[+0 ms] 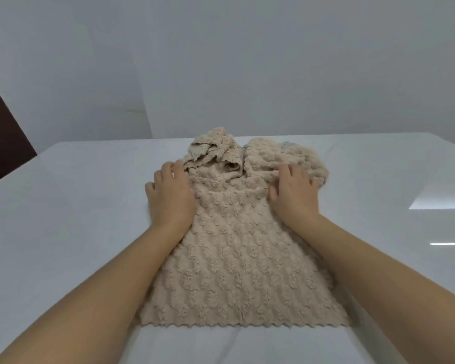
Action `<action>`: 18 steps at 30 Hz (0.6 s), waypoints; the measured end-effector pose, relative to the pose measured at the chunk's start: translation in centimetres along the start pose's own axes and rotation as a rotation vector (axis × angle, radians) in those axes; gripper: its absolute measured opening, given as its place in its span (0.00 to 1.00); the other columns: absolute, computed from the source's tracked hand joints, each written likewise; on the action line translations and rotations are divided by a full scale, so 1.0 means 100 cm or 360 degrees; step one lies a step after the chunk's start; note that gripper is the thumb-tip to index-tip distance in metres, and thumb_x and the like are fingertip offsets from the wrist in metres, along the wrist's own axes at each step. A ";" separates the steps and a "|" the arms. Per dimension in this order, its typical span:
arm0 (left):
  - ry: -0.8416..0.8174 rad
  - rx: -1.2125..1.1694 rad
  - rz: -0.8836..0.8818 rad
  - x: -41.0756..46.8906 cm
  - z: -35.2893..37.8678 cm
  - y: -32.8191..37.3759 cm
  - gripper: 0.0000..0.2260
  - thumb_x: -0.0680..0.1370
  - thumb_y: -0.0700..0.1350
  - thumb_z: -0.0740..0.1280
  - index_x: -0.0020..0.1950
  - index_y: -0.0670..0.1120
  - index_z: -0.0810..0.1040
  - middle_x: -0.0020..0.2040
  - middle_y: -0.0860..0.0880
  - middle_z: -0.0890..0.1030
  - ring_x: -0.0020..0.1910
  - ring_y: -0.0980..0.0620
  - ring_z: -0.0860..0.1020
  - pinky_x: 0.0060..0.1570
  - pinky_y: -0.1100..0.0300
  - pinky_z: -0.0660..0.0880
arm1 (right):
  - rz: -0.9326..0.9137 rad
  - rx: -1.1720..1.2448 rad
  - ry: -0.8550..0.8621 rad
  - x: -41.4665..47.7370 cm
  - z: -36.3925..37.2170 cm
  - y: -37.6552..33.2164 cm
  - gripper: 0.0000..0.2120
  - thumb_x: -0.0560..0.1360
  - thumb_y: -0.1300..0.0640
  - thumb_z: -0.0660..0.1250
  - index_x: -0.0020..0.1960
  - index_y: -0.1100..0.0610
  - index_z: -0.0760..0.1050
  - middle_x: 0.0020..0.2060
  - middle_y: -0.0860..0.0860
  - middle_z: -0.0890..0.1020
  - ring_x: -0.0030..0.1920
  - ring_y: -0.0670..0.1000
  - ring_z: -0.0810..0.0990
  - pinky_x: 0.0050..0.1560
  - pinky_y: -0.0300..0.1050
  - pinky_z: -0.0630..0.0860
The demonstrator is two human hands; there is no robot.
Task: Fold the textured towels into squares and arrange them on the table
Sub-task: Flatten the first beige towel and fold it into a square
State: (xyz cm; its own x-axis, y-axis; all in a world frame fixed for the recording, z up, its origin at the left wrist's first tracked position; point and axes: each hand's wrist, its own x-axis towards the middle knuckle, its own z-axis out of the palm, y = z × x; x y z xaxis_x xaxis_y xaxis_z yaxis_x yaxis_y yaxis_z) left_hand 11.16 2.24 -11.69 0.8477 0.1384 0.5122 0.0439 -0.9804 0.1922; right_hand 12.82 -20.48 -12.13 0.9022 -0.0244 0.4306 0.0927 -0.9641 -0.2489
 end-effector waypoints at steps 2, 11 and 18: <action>0.0006 -0.0078 0.0283 -0.017 -0.009 0.004 0.25 0.80 0.44 0.58 0.76 0.45 0.57 0.76 0.44 0.59 0.75 0.45 0.57 0.71 0.46 0.55 | -0.0120 0.0072 0.0054 -0.022 -0.010 -0.007 0.24 0.80 0.54 0.56 0.74 0.56 0.59 0.74 0.55 0.62 0.74 0.57 0.58 0.73 0.57 0.55; -0.1005 0.0006 0.0398 -0.086 -0.033 0.005 0.28 0.80 0.64 0.41 0.78 0.58 0.39 0.78 0.51 0.35 0.77 0.50 0.36 0.74 0.47 0.36 | -0.0263 -0.0120 -0.0909 -0.087 -0.032 -0.006 0.32 0.78 0.33 0.40 0.78 0.43 0.41 0.78 0.49 0.39 0.77 0.55 0.36 0.74 0.60 0.35; -0.1001 -0.0020 0.0390 -0.136 -0.061 0.015 0.28 0.80 0.63 0.42 0.78 0.57 0.41 0.79 0.50 0.38 0.77 0.48 0.37 0.74 0.46 0.37 | -0.0293 -0.0130 -0.0934 -0.136 -0.061 0.001 0.30 0.79 0.34 0.40 0.78 0.42 0.42 0.78 0.48 0.41 0.77 0.54 0.37 0.75 0.59 0.36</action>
State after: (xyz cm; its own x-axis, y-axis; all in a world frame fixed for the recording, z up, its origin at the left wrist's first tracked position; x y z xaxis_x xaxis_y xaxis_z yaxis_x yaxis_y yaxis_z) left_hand -3.50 -0.22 -13.26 0.9790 -0.1997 -0.0420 -0.1919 -0.9708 0.1440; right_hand -2.04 -21.82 -12.68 0.9579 0.2712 -0.0944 0.2571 -0.9564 -0.1389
